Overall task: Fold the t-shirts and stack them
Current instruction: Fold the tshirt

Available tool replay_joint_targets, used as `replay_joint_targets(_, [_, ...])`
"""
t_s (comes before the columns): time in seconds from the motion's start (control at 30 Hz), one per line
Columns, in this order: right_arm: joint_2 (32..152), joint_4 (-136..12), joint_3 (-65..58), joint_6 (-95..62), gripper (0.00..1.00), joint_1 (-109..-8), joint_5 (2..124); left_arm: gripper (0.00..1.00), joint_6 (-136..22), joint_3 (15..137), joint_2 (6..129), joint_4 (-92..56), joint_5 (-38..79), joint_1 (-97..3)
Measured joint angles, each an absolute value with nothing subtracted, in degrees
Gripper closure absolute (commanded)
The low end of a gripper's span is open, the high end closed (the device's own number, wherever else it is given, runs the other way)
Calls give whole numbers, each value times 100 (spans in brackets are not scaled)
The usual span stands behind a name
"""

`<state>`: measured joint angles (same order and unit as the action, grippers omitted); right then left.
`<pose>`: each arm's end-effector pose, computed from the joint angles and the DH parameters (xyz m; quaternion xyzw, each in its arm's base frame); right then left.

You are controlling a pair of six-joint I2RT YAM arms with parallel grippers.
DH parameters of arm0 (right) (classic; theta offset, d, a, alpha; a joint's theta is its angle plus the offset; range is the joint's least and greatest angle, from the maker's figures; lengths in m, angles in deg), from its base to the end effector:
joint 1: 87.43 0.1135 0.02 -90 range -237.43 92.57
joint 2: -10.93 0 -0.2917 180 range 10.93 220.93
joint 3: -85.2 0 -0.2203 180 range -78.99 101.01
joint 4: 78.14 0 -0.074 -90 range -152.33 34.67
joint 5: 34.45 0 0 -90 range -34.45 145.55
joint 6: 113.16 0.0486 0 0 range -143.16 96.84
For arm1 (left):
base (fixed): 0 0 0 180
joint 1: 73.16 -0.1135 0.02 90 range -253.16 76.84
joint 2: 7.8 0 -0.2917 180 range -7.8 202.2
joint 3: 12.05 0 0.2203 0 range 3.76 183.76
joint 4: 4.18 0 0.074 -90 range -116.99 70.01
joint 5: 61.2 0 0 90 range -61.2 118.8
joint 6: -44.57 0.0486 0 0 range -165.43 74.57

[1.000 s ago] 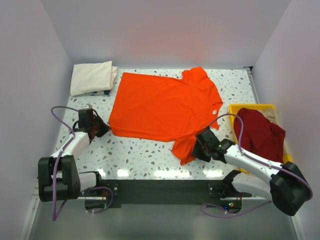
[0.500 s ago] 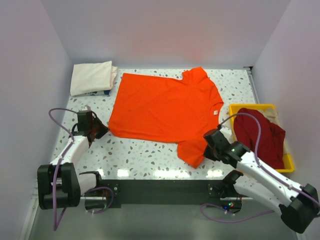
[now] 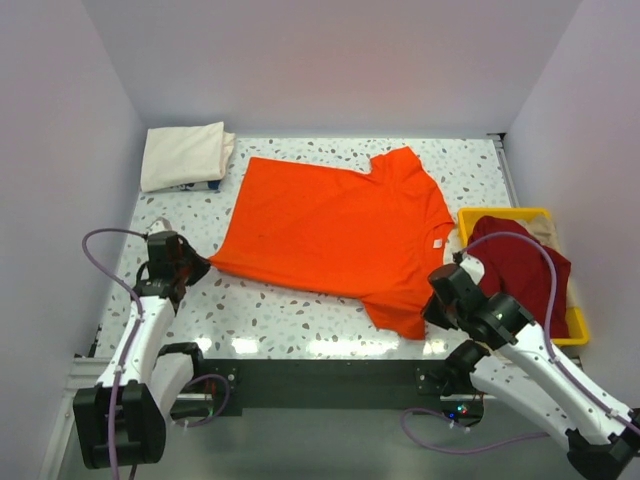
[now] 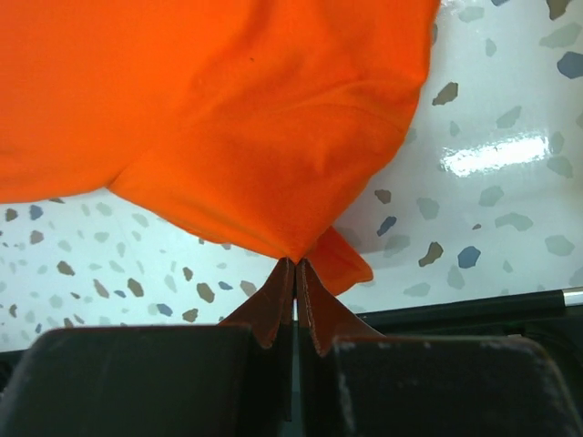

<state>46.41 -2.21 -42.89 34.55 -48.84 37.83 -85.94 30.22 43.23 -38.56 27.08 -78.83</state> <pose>0.0521 0.0226 0.2415 0.1983 0.9333 0.0945 0.2841 0.1432 0.0127 0.2229 -0.3543 0.8463 -0.1322 0.3752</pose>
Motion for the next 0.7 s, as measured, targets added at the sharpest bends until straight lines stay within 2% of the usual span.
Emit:
replay_joint_targets(0.13, [5022,-335,-3926,3298,100,-4884,3801,100,-8658,3046,4495,-3755,2658,-7855])
replay_joint_targets(0.27, [6221,-811,-3389,2983,100,-4978,3698,100,-8749,3411,5280,-3661,2695,-7588])
replay_joint_targets(0.4, [7498,-1703,-3065,2609,100,-5533,3845,100,-8933,4051,6143,-3421,2745,-7332])
replay_joint_targets(0.7, [8366,-2674,-2753,2085,100,-6764,4343,100,-9276,5126,7531,-2946,2933,-7083])
